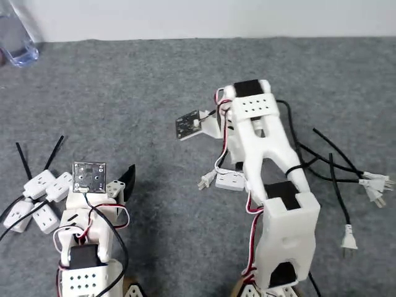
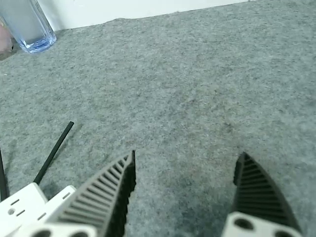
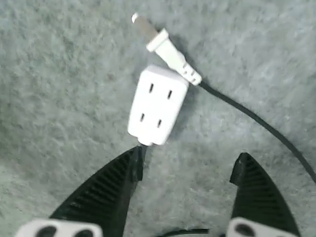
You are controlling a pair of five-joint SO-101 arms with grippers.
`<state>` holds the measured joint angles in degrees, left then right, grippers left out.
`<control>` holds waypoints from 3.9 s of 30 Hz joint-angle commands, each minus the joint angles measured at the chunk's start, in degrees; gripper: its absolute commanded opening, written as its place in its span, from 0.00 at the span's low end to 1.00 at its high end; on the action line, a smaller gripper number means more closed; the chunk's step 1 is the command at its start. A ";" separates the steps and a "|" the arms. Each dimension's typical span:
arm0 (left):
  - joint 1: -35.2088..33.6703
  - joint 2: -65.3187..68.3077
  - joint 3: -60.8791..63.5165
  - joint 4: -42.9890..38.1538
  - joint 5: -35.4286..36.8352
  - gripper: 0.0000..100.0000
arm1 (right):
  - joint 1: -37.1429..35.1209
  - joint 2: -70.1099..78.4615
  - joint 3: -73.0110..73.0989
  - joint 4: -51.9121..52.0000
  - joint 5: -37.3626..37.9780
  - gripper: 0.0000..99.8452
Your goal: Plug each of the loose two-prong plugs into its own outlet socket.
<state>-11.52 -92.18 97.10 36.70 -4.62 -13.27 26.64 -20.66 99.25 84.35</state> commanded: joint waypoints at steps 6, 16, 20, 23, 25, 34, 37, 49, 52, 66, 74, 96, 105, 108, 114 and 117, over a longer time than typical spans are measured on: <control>0.26 -0.62 -0.31 -1.49 -0.44 0.30 | 1.54 3.38 -1.32 -7.16 9.05 0.27; 0.35 -0.53 -0.31 -1.49 -0.44 0.30 | 0.40 9.10 -1.32 -17.01 15.38 0.27; 0.35 -0.53 -0.31 -1.41 -0.44 0.30 | -1.27 10.07 -1.32 -19.12 15.65 0.27; 0.35 -0.53 -0.31 -1.41 -0.44 0.30 | -1.54 11.56 -1.32 -19.65 18.20 0.26; 0.35 -0.53 -0.31 -1.41 -0.44 0.30 | -1.54 13.32 -1.32 -20.26 20.13 0.23; 0.35 -0.53 -0.31 -1.41 -0.44 0.30 | 1.98 17.63 -1.32 -22.64 21.98 0.12; 0.35 -0.53 -0.31 -1.41 -0.44 0.30 | 3.74 18.68 -1.32 -22.81 21.98 0.08; 0.35 -0.53 -0.31 -1.32 -0.44 0.30 | 10.42 19.91 -1.32 -23.69 25.93 0.01; 0.35 -0.53 -0.31 -1.32 -0.44 0.30 | 12.26 19.82 -1.32 -23.69 26.02 0.01; 0.35 -0.53 -0.31 -1.58 -0.44 0.30 | 12.35 2.68 -1.41 -14.37 15.91 0.01; 0.35 -0.62 -0.31 -1.58 -0.44 0.30 | 13.85 -13.49 -1.32 -2.33 13.01 0.01; 0.35 -0.70 -0.31 -1.41 -0.35 0.30 | 12.53 -58.77 34.81 3.65 2.55 0.01; 0.35 -0.62 -0.31 -1.41 -0.35 0.30 | 12.09 -62.11 51.69 0.66 2.20 0.01; 0.35 -0.62 -0.31 -1.32 -0.35 0.30 | 12.53 -62.11 58.46 -4.00 4.13 0.01; 0.35 -0.62 -0.31 -1.49 -0.35 0.30 | 22.46 -62.11 68.57 -16.31 11.34 0.01; 0.35 -0.53 -0.31 -1.58 -0.35 0.30 | 29.32 -61.93 70.86 -19.65 17.58 0.01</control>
<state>-11.52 -92.18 97.10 36.70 -4.62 10.20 -34.29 49.58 83.08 96.57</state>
